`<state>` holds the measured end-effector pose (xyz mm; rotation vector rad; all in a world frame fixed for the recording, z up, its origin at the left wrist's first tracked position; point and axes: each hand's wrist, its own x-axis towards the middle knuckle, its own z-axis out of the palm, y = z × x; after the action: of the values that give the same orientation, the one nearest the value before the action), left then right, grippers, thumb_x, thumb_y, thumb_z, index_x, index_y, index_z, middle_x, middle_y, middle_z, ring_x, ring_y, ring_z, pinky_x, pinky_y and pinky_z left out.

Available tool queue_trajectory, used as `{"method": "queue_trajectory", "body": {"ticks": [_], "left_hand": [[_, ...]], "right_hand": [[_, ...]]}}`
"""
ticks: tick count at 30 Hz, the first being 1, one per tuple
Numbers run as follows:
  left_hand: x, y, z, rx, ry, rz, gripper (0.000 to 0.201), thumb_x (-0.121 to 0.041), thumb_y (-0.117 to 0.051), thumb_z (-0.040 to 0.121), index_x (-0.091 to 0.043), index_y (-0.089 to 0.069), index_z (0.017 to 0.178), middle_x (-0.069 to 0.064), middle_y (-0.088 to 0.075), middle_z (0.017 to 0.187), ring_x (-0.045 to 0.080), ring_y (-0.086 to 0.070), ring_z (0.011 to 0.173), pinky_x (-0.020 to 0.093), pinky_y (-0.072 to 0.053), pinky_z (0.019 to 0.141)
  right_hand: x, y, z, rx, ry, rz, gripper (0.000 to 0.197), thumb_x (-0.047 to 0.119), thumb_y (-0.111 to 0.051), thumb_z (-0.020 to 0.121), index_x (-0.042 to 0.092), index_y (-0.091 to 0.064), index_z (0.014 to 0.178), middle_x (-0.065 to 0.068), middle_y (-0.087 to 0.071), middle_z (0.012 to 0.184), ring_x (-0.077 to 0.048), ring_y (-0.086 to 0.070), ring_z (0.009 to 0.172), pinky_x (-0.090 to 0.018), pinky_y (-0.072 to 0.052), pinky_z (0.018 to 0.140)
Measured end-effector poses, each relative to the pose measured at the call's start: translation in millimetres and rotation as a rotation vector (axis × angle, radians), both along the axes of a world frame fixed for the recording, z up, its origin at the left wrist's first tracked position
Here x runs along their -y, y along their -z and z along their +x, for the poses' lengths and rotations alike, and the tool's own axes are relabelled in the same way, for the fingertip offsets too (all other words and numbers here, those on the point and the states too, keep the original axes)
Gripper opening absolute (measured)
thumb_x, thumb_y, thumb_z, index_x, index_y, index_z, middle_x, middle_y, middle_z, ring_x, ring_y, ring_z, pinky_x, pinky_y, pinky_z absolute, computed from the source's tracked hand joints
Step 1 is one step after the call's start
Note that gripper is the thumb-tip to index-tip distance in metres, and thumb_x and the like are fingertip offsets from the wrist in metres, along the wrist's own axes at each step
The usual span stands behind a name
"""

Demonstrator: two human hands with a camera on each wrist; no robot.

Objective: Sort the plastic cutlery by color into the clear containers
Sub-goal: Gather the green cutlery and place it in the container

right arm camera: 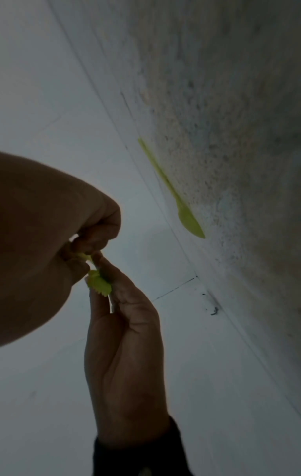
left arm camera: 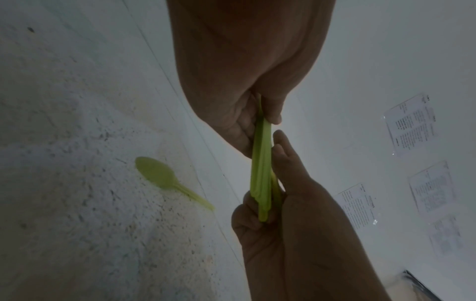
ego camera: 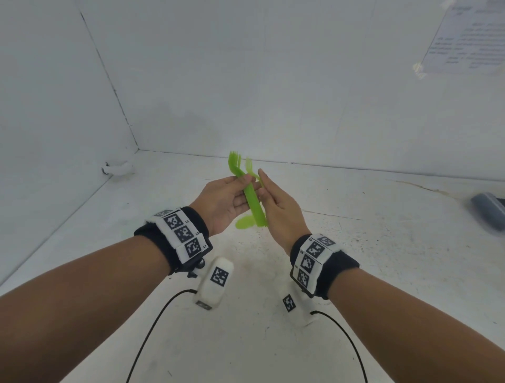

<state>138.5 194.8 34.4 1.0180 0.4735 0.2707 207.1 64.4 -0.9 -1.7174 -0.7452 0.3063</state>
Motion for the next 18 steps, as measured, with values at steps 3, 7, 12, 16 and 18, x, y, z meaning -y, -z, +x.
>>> {"method": "queue_trajectory", "body": {"ticks": [3,7,12,16,18], "left_hand": [[-3.2,1.0,1.9,-0.019,-0.017,0.021,0.025,-0.014,-0.062,0.101,0.004,-0.065,0.119,0.017,-0.075,0.108,0.025,-0.075,0.097,0.032,-0.062,0.079],[-4.3,5.7,2.4,-0.032,-0.014,0.034,0.029,-0.014,-0.060,0.102,0.005,-0.064,0.123,0.020,-0.072,0.113,0.026,-0.074,0.100,0.033,-0.062,0.083],[-8.4,6.3,2.1,0.004,-0.045,-0.012,0.028,-0.013,-0.060,0.102,0.004,-0.064,0.123,0.021,-0.070,0.121,0.027,-0.073,0.103,0.035,-0.063,0.084],[-11.6,3.3,4.1,-0.001,-0.048,-0.001,0.026,-0.014,-0.060,0.102,0.005,-0.064,0.120,0.023,-0.070,0.119,0.032,-0.072,0.110,0.035,-0.063,0.083],[-12.0,3.7,5.2,0.001,-0.043,-0.001,0.029,-0.013,-0.060,0.102,0.007,-0.063,0.124,0.024,-0.069,0.122,0.033,-0.072,0.110,0.036,-0.063,0.084]], "right_hand": [[-4.4,2.0,-0.3,-0.108,0.009,0.047,0.040,0.031,-0.042,0.110,0.034,-0.050,0.149,0.013,-0.058,0.144,0.006,-0.051,0.128,-0.029,-0.039,0.116],[-11.5,0.2,-3.3,-0.122,-0.003,0.078,0.039,0.032,-0.043,0.109,0.030,-0.054,0.146,0.013,-0.059,0.143,0.000,-0.051,0.132,-0.032,-0.040,0.116],[-12.3,-2.0,-0.8,-0.087,0.026,0.057,0.037,0.024,-0.044,0.109,0.030,-0.059,0.142,0.014,-0.061,0.139,0.002,-0.052,0.129,-0.028,-0.040,0.115],[-14.6,0.6,-3.8,-0.193,0.033,0.122,0.036,0.023,-0.043,0.109,0.030,-0.061,0.140,0.016,-0.063,0.136,0.004,-0.055,0.126,-0.028,-0.043,0.113],[-17.8,0.1,-3.7,-0.220,0.015,0.140,0.035,0.023,-0.044,0.109,0.030,-0.062,0.138,0.015,-0.065,0.133,0.003,-0.058,0.122,-0.030,-0.047,0.110]]}}
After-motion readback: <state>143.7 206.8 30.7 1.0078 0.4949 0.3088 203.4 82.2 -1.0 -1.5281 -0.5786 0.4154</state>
